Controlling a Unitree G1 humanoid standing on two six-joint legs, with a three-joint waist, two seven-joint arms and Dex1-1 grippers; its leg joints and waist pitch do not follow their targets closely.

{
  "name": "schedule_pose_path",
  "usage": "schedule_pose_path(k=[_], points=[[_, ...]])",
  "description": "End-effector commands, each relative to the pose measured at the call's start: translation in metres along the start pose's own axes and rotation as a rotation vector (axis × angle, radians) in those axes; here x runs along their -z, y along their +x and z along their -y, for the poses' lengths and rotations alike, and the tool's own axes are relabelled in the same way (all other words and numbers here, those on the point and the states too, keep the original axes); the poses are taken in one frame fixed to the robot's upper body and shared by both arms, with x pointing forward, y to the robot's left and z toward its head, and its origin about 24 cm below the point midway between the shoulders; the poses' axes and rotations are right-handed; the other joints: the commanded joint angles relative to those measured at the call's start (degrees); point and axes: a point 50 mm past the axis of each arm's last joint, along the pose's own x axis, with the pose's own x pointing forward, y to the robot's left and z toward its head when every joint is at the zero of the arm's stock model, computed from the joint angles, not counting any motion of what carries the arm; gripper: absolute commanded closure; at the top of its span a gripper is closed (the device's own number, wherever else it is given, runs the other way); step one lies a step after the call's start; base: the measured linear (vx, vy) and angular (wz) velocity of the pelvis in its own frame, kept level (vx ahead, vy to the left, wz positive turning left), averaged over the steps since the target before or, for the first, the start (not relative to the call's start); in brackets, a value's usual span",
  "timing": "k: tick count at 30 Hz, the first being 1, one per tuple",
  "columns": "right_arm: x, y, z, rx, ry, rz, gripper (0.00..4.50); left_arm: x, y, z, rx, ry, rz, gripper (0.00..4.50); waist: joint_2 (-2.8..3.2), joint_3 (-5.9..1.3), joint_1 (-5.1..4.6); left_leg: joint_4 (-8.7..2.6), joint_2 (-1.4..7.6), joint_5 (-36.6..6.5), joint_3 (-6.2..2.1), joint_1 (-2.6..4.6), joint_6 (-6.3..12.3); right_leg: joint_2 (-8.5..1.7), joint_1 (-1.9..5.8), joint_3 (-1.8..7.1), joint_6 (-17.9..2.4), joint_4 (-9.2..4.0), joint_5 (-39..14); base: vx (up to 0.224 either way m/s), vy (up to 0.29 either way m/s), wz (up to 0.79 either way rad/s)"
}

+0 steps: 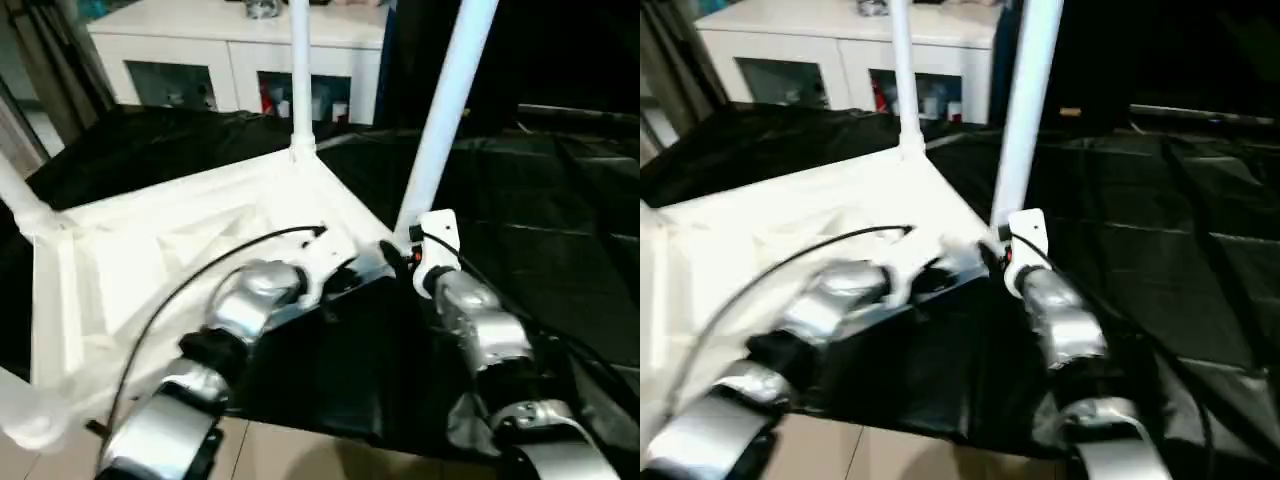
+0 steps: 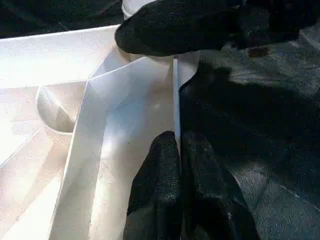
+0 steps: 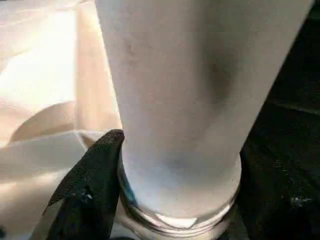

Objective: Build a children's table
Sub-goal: Rotate leg to tighten

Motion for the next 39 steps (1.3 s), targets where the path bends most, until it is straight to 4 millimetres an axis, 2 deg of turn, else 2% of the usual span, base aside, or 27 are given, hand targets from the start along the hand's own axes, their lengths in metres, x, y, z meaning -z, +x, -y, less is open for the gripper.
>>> schedule_pose_path(k=[1, 2, 3, 4, 8, 9, 14, 16, 17, 18, 21, 28, 32, 35, 39], points=[[0.022, -0.001, -0.007, -0.002, 0.016, -0.085, 1.75, -0.003, -0.001, -0.008, -0.101, -0.040, 0.047, 4.50, -1.27, -3.69, 0.05, -3.58, 1.30, -5.7, -0.17, -0.35, 4.18, -3.15, 3.50, 2.82, -10.8, -3.91, -11.9, 0.000, 0.000, 0.00], [0.019, 0.001, -0.012, -0.008, -0.004, -0.068, 1.75, -0.004, 0.000, -0.006, -0.077, -0.033, 0.056, 4.50, -1.17, -3.56, 0.03, -3.60, 1.32, -6.6, -0.15, -0.30, 4.37, -3.23, 3.35, 2.79, -10.6, -4.16, -13.0, 0.000, 0.000, 0.00], [0.017, 0.001, -0.013, -0.019, -0.005, -0.058, 1.19, -0.004, 0.000, -0.006, -0.072, -0.027, 0.057, 4.50, -1.24, -3.49, -0.04, -3.67, 1.26, -7.4, -0.15, -0.28, 4.19, -3.21, 3.37, 2.75, -10.2, -4.36, -14.7, 0.000, 0.000, 0.00], [0.014, 0.001, -0.014, -0.035, -0.006, -0.038, 1.06, -0.004, -0.001, -0.005, -0.054, -0.012, 0.063, 4.50, -1.34, -3.50, 0.01, -3.70, 1.27, -7.7, -0.18, -0.27, 4.14, -3.27, 3.41, 2.73, -10.0, -4.40, -15.3, 0.000, 0.000, 0.00], [0.007, 0.002, -0.011, -0.051, -0.004, 0.004, 0.99, -0.002, -0.005, -0.005, -0.028, 0.000, 0.071, 4.50, -1.25, -3.57, -0.05, -3.73, 1.42, -7.2, -0.31, -0.45, 4.43, -3.28, 3.50, 2.78, -10.0, -4.19, -14.3, 0.000, 0.000, 0.00], [0.005, 0.002, -0.010, -0.057, -0.019, 0.015, 0.71, -0.001, -0.006, -0.005, -0.020, -0.001, 0.073, 4.50, -1.32, -3.60, -0.20, -3.65, 1.36, -6.9, -0.27, -0.45, 4.60, -3.23, 3.48, 2.75, -10.3, -4.11, -13.5, 0.000, 0.000, 0.00], [-0.009, -0.003, 0.009, -0.139, -0.084, 0.062, 0.41, 0.008, -0.019, -0.007, 0.043, 0.029, 0.095, 4.50, -1.49, -3.68, -0.21, -3.45, 1.39, -5.6, -0.20, -0.65, 6.07, -3.28, 3.76, 2.76, -11.6, -3.75, -10.8, 0.000, 0.000, 0.00], [-0.012, -0.006, 0.016, -0.167, -0.127, 0.064, 0.41, 0.010, -0.023, -0.008, 0.064, 0.031, 0.098, 4.50, -1.56, -3.68, -0.10, -3.36, 1.36, -5.2, -0.13, -0.64, 6.59, -3.25, 3.79, 2.76, -11.7, -3.68, -10.7, 0.000, 0.000, 0.00], [-0.013, -0.009, 0.021, -0.214, -0.147, 0.050, 0.41, 0.012, -0.027, -0.007, 0.093, 0.040, 0.103, 4.50, -1.38, -3.58, -0.13, -3.37, 1.41, -5.6, -0.11, -0.62, 6.75, -3.29, 3.65, 2.76, -11.7, -3.83, -11.3, 0.000, 0.000, 0.00], [-0.013, -0.012, 0.025, -0.269, -0.171, 0.036, 0.41, 0.014, -0.031, -0.007, 0.119, 0.046, 0.104, 4.50, -1.47, -3.57, -0.10, -3.42, 1.48, -6.1, -0.14, -0.59, 6.70, -3.25, 3.70, 2.71, -11.6, -3.89, -12.2, 0.000, 0.000, 0.00], [-0.014, -0.018, 0.030, -0.367, -0.212, 0.012, 0.41, 0.016, -0.036, -0.007, 0.156, 0.056, 0.107, 4.50, -1.33, -3.51, 0.01, -3.47, 1.71, -6.8, -0.15, -0.37, 6.57, -3.20, 3.50, 2.73, -11.8, -3.91, -13.0, 0.000, 0.000, 0.00], [-0.013, -0.030, 0.034, -0.552, -0.257, -0.033, 0.41, 0.016, -0.046, -0.002, 0.247, 0.059, 0.139, 4.50, -1.37, -3.62, 0.07, -3.36, 1.78, -6.5, -0.14, -0.52, 6.69, -3.16, 3.58, 2.77, -12.3, -3.67, -11.8, 0.000, 0.000, 0.00], [-0.011, -0.030, 0.033, -0.573, -0.258, -0.049, 0.77, 0.018, -0.049, 0.000, 0.273, 0.059, 0.134, 4.50, -1.51, -3.57, 0.08, -3.39, 1.85, -6.5, -0.16, -0.53, 6.54, -3.21, 3.51, 2.72, -12.4, -3.67, -12.4, 0.000, 0.000, 0.00], [-0.010, -0.031, 0.032, -0.586, -0.255, -0.052, 1.11, 0.018, -0.049, 0.000, 0.273, 0.059, 0.133, 4.50, -1.55, -3.49, 0.08, -3.48, 1.82, -7.0, -0.18, -0.44, 5.89, -3.22, 3.43, 2.75, -11.7, -3.86, -14.2, 0.000, 0.000, 0.00], [-0.008, -0.032, 0.028, -0.625, -0.244, -0.064, 1.46, 0.019, -0.052, -0.001, 0.269, 0.057, 0.131, 4.50, -1.67, -3.59, 0.20, -3.42, 1.83, -5.9, -0.19, -0.55, 6.12, -3.23, 3.49, 2.77, -11.7, -3.63, -13.0, 0.000, 0.000, 0.00]])
